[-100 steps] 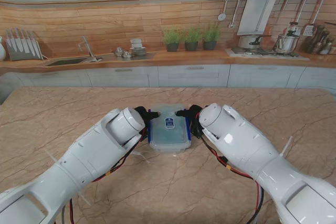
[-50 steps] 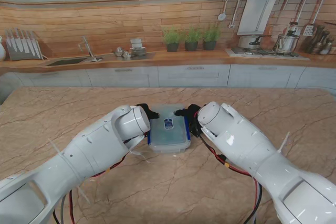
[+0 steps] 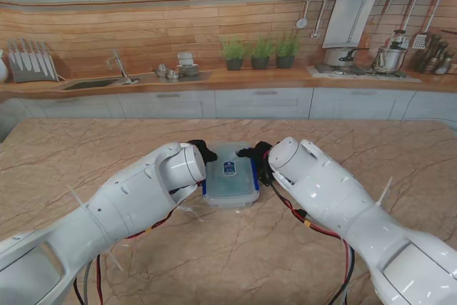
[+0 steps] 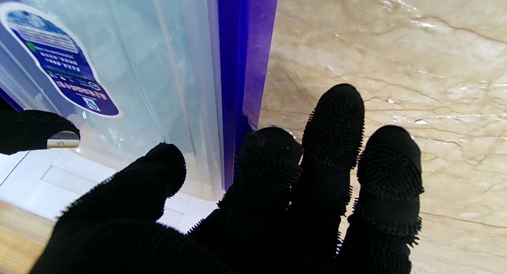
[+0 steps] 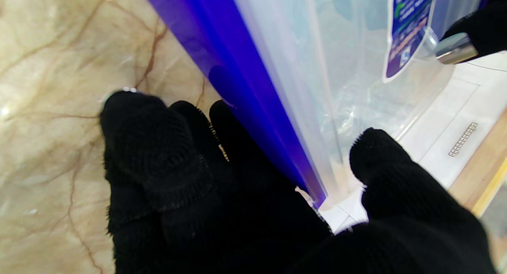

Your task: Fold the bubble film and place it into the plastic crate

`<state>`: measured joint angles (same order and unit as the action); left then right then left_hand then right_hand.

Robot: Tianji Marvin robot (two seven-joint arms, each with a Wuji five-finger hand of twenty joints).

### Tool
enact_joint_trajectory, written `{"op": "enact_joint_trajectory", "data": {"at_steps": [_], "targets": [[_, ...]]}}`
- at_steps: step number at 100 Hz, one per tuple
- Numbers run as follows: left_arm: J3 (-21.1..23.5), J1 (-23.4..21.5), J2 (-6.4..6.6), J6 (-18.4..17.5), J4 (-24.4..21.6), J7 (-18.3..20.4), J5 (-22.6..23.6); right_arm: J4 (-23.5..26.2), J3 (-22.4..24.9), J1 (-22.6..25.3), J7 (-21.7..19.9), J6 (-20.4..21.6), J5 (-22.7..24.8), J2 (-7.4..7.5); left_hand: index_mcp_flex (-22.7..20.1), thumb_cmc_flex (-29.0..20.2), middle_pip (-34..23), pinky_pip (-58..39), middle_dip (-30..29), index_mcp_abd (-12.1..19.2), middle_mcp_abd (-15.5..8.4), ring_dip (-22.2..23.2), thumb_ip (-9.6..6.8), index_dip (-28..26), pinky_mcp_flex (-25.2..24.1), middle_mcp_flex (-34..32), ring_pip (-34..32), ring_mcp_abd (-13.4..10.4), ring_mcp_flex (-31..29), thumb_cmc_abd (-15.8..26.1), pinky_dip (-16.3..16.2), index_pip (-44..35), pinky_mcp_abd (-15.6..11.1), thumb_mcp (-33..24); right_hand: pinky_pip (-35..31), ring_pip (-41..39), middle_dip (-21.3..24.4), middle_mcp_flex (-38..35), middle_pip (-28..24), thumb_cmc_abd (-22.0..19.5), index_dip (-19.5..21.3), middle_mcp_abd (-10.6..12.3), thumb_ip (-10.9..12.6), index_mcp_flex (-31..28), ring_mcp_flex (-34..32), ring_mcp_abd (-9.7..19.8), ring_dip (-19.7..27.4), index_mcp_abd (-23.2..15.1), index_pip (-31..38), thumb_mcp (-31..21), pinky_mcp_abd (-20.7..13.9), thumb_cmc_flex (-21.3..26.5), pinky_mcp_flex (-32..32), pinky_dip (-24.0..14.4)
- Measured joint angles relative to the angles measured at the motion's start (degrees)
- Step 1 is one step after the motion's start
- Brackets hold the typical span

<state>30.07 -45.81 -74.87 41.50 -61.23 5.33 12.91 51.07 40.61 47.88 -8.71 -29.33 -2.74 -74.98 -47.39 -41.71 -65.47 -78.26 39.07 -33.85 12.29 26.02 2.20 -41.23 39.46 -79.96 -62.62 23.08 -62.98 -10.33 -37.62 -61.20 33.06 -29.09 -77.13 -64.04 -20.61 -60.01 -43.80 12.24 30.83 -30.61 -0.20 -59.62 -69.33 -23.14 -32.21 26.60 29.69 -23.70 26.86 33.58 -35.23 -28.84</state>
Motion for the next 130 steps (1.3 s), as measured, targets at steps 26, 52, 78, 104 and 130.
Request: {"op": "enact_joint_trajectory", "data": {"at_steps": [26,52,78,104,130], "targets": [[3.3,-1.8,-0.35,-0.2,-0.3,-1.2,-0.4,0.4,0.4,0.3,0.4,-0.2,2.3,-0.12,0.0,-1.5,1.3,-0.4,0.0,1.8,-0.1,0.0,-0.38,4.8,-3.7,1.2,0.4,0.3,2.5,0.3,-1.2,1.4,0.0,17.3,-0.1,0.0,0.0,0.6,0.0,0.1,-0.7,0.3,-0.1,0.2,0.6,0.0,0.0,-1.7,0.0,0.0,0.0,-1.2,0.8,0.5],[5.8,-4.6,0.01,1.5,-2.7,-1.8,-0.6,2.2,1.2,1.4,1.1,-2.3,5.1,0.16,2.9,-1.0,13.3,1.0,-4.6,7.1,3.3,0.1,-0.35,15.4,-8.3,10.4,6.1,4.7,8.9,3.4,-2.8,15.2,0.2,28.5,-0.1,0.2,0.0,4.1,0.0,0.2,-1.5,0.8,-0.1,6.8,3.1,0.1,0.0,-7.8,-3.6,0.0,-0.1,-4.0,3.1,0.6],[10.4,-8.1,-0.01,1.9,-4.9,-5.7,-1.3,3.1,1.4,1.6,0.4,-4.0,5.7,0.59,4.9,1.5,22.0,3.1,-9.3,10.8,8.0,0.8,-0.34,18.4,-12.2,17.2,10.5,9.1,14.6,4.4,-4.2,21.8,2.0,28.9,-0.1,0.9,0.0,6.9,0.0,0.1,-1.2,0.9,-0.1,11.3,6.0,0.3,0.0,-9.6,-6.1,1.3,-0.6,-4.7,5.8,0.6],[13.3,-10.2,0.06,3.2,-6.4,-7.3,-0.5,4.4,2.3,2.3,0.0,-5.3,6.3,1.1,6.3,2.0,28.1,3.6,-12.3,10.8,10.4,1.5,-0.34,20.1,-12.3,21.6,11.3,11.0,16.2,5.0,-5.0,26.2,3.2,28.9,0.9,2.0,0.0,9.9,0.0,0.1,-0.7,1.0,-0.1,16.4,8.5,0.3,0.0,-11.6,-9.5,0.7,-0.7,-5.6,7.8,0.6],[18.8,-13.3,0.1,2.1,-8.1,-11.1,0.5,8.2,5.6,5.2,2.8,-5.3,10.1,2.31,10.9,2.0,37.3,9.8,-17.4,10.8,13.8,1.6,-0.34,22.3,-21.6,33.0,17.5,11.7,25.2,5.1,-4.4,31.7,3.1,28.9,2.0,2.4,0.0,11.6,0.0,0.0,0.0,1.7,0.0,18.3,10.7,0.3,0.0,-12.9,-10.6,0.6,-0.8,-6.5,9.4,0.6]]}}
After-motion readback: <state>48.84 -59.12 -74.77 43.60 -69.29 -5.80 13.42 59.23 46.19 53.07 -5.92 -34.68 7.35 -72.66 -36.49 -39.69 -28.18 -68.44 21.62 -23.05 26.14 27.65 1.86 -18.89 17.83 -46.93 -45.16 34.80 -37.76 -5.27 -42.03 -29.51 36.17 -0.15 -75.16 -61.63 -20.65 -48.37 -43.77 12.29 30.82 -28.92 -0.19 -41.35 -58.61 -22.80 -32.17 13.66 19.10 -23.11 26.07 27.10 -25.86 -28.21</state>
